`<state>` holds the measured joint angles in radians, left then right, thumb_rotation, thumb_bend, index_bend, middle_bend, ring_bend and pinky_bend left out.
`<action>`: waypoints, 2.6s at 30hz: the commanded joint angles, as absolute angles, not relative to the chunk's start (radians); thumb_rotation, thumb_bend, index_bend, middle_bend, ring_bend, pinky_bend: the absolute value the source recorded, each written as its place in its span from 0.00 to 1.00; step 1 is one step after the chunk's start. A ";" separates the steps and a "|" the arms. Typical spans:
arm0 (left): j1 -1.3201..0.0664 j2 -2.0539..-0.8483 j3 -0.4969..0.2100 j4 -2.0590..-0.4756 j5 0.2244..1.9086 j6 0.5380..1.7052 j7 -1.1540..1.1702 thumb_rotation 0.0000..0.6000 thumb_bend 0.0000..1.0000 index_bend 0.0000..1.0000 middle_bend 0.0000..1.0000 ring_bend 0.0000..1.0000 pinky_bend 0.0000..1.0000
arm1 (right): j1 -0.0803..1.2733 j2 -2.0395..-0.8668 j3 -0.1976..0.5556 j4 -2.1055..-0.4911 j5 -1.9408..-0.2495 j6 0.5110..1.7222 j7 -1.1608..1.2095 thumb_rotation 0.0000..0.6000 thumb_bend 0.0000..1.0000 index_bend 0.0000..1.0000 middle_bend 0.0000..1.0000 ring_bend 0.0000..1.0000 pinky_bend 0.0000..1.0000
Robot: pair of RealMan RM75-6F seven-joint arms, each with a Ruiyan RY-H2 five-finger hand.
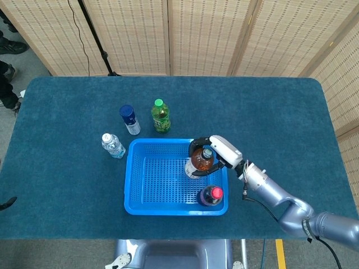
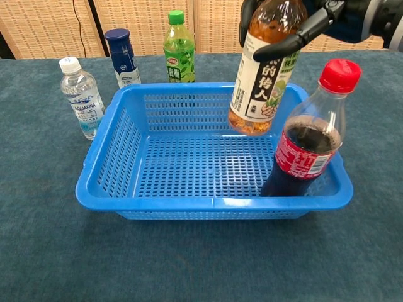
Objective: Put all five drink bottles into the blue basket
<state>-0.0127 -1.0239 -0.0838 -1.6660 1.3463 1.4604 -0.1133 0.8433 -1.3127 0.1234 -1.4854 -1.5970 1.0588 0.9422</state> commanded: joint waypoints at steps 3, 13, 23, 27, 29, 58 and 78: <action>-0.010 -1.023 -0.077 -1.665 1.362 1.466 -0.117 1.00 0.00 0.00 0.00 0.00 0.00 | 0.847 -1.343 0.091 -1.420 -1.625 1.041 0.906 1.00 0.31 0.57 0.63 0.60 0.75; -0.018 -1.023 -0.073 -1.669 1.361 1.450 -0.111 1.00 0.00 0.00 0.00 0.00 0.00 | 0.850 -1.334 0.027 -1.321 -1.689 1.040 0.913 1.00 0.19 0.32 0.26 0.28 0.55; -0.014 -1.021 -0.072 -1.671 1.365 1.457 -0.121 1.00 0.00 0.00 0.00 0.00 0.00 | 0.842 -1.288 -0.009 -1.330 -1.729 1.086 0.938 1.00 0.17 0.15 0.09 0.13 0.28; -0.016 -1.022 -0.073 -1.663 1.371 1.459 -0.131 1.00 0.00 0.00 0.00 0.00 0.00 | 0.828 -1.249 0.000 -1.376 -1.722 1.120 0.927 1.00 0.17 0.11 0.01 0.02 0.11; -0.018 -1.023 -0.074 -1.659 1.376 1.458 -0.139 1.00 0.00 0.00 0.00 0.00 0.00 | 0.822 -1.231 0.007 -1.396 -1.717 1.137 0.917 1.00 0.16 0.10 0.00 0.00 0.06; -0.411 -1.295 -0.142 -1.189 1.554 1.140 -0.911 1.00 0.00 0.00 0.00 0.00 0.00 | 0.333 -1.100 -0.096 -1.525 -1.640 1.525 0.413 1.00 0.00 0.00 0.00 0.00 0.00; -0.574 -1.589 -0.117 -0.905 1.532 1.020 -1.031 1.00 0.05 0.00 0.00 0.00 0.00 | 0.294 -1.100 -0.064 -1.490 -1.686 1.539 0.521 1.00 0.00 0.00 0.00 0.00 0.00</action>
